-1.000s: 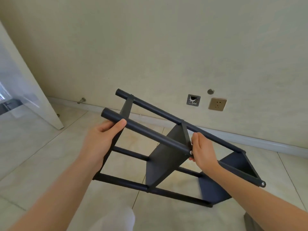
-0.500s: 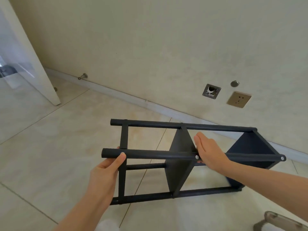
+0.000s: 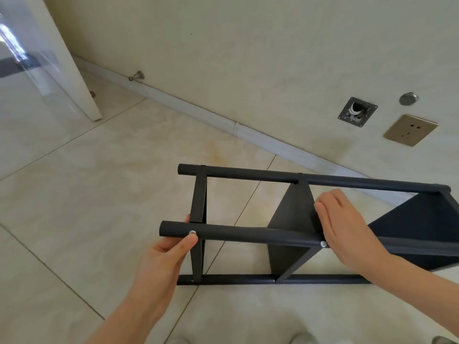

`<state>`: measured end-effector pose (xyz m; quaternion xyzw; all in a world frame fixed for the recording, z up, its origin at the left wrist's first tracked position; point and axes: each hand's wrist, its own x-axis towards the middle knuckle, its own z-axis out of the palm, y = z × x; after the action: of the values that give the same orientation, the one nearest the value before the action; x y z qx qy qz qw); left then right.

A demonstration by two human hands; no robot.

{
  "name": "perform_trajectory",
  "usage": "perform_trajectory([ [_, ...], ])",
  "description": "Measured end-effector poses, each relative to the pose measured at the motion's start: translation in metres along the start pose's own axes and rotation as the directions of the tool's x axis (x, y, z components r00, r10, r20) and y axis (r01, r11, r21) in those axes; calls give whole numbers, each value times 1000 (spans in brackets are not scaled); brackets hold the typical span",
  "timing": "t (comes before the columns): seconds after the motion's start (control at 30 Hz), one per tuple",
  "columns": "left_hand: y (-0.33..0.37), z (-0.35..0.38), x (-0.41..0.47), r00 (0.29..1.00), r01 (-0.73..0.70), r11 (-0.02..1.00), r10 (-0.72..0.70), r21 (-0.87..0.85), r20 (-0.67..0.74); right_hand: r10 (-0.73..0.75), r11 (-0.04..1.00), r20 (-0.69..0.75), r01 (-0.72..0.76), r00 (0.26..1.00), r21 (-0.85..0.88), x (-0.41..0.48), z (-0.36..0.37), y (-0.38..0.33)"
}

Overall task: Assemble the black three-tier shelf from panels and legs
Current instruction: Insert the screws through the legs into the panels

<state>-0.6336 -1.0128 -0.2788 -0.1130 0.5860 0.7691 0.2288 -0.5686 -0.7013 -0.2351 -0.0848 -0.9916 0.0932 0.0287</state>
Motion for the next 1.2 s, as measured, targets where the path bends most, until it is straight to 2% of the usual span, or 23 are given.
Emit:
perform_trajectory([
  [0.07,1,-1,1,1000,-13,1000,14,17,-23,-34,999,-131,39,991,33,6,2,-17],
  [0.13,2,-2,0,996,-29,996,35,79,-79,-125,992,-244,127,962,-7,16,7,-40],
  [0.2,4,-3,0,992,-35,989,53,146,-119,-238,971,-271,238,933,-35,27,18,-60],
  [0.37,6,-11,3,990,-25,974,56,226,-132,-370,903,-202,403,907,153,64,32,-101],
  [0.47,11,-11,2,989,-5,960,45,280,-138,-409,874,-126,428,904,230,84,34,-117],
  [0.53,18,-15,4,995,7,926,31,378,-96,-403,858,-81,407,912,313,96,36,-124],
  [0.7,41,-28,14,990,-133,706,65,695,123,-389,843,-49,377,920,383,120,46,-142],
  [0.83,63,-30,23,947,-282,490,3,825,321,-418,844,-28,400,908,357,135,48,-154],
  [0.87,67,-31,23,933,-320,399,-23,859,359,-425,838,-22,403,905,368,140,48,-156],
  [0.97,76,-28,21,894,-441,4,-88,898,440,-419,811,18,366,908,457,154,46,-157],
  [1.03,77,-26,20,865,-501,-140,-56,854,498,-399,829,41,341,916,443,161,47,-159],
  [1.1,76,-26,23,843,-529,-188,-9,827,537,-381,860,59,331,923,388,166,50,-162],
  [1.2,72,-27,29,821,-568,-85,11,819,571,-356,866,45,311,934,391,169,56,-163],
])
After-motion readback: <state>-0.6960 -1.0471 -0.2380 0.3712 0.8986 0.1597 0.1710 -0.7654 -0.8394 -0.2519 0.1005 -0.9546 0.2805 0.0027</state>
